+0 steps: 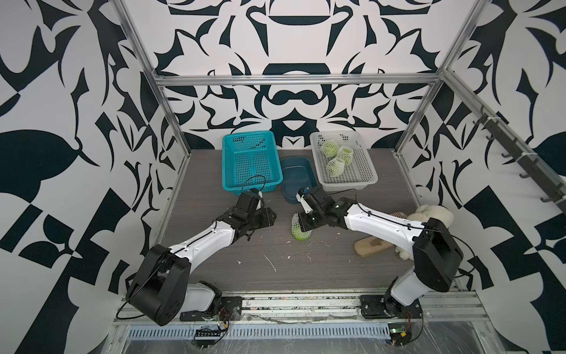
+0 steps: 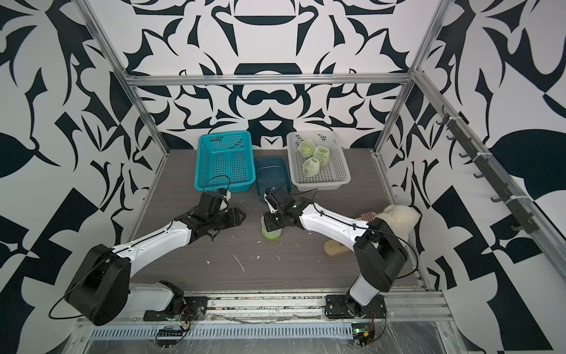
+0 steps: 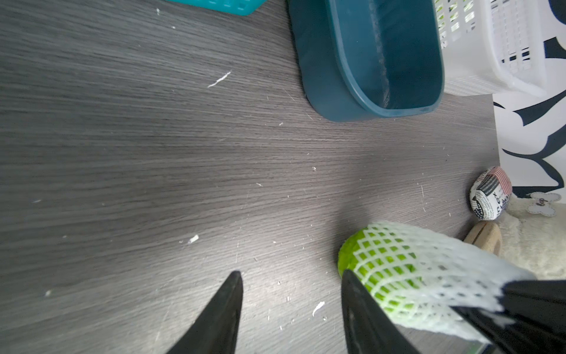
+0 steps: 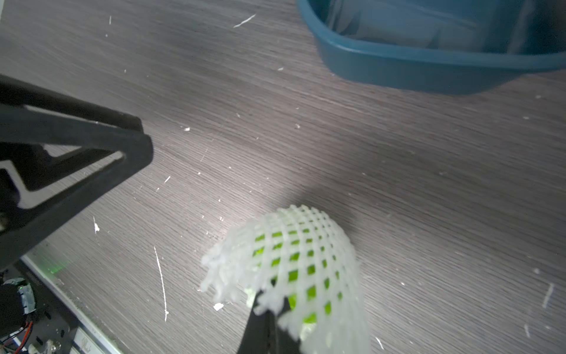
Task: Sleeve custard apples in foam nets
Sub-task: Put on the foam net on the custard apple.
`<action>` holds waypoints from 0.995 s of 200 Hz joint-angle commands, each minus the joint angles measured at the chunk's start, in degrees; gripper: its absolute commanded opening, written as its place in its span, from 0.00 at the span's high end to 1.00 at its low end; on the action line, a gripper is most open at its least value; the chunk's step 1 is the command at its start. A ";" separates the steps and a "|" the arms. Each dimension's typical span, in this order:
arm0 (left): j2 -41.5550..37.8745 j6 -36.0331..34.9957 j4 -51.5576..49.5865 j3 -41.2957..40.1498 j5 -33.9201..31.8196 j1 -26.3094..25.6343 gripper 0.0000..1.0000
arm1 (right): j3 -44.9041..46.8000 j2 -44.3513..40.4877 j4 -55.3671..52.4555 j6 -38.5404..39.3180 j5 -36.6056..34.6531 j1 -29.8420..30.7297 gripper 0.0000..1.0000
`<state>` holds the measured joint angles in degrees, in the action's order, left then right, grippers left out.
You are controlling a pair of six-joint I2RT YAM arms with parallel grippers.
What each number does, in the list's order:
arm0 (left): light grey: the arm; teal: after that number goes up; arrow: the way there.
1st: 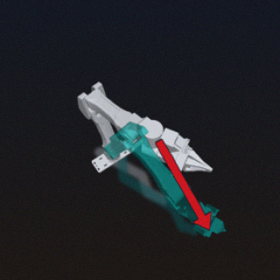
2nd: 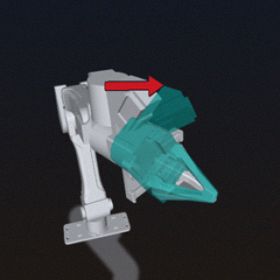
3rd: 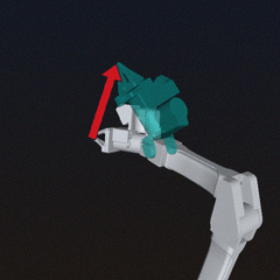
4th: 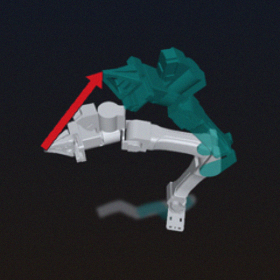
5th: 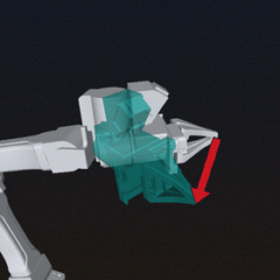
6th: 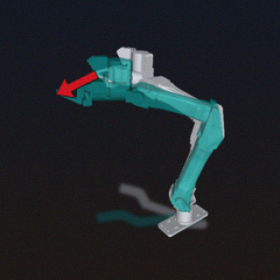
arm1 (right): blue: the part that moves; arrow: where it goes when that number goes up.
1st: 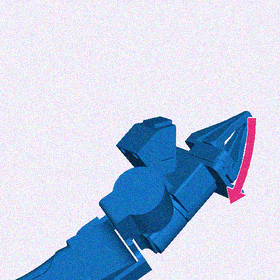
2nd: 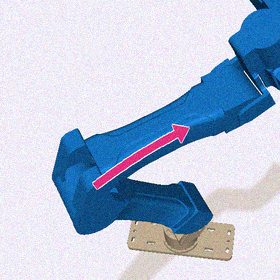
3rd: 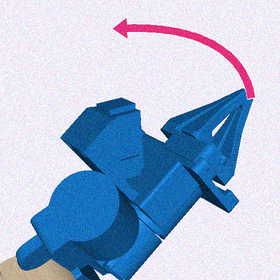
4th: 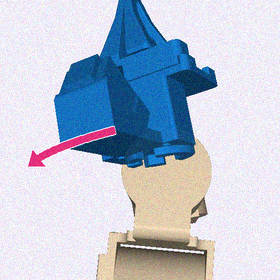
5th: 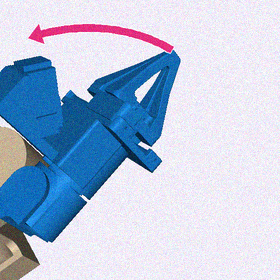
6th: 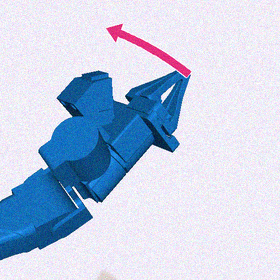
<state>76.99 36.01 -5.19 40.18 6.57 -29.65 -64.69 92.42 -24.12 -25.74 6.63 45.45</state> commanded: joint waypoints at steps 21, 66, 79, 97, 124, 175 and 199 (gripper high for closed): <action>-0.70 -0.48 -0.26 0.64 0.02 -0.11 0.46 | -5.17 2.01 1.08 1.36 0.17 1.68 0.93; -0.92 -0.50 0.00 0.17 0.15 -0.06 0.46 | -4.15 1.17 -2.39 2.56 -4.49 3.06 0.94; -0.79 -0.50 0.35 0.33 0.51 -0.10 0.46 | -3.13 0.45 -2.77 2.41 -5.19 3.14 0.95; -0.98 -0.42 0.92 1.00 1.87 -0.14 0.46 | -2.08 0.28 -2.70 2.19 -5.48 3.08 0.95; -3.14 0.48 1.86 1.22 2.93 -1.48 0.46 | -1.42 1.09 -1.15 2.07 -5.14 3.18 0.94; -3.43 2.88 6.11 -0.03 8.27 -4.38 0.44 | -1.11 2.08 -0.08 1.53 -3.21 3.49 0.89; -1.41 2.66 6.98 0.58 9.52 -5.66 0.44 | 0.35 0.38 0.85 1.11 -3.69 3.44 0.86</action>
<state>74.32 38.30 -0.23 40.18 13.19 -34.13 -65.65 95.29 -24.77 -24.05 3.27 48.62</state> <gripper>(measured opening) 0.560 0.137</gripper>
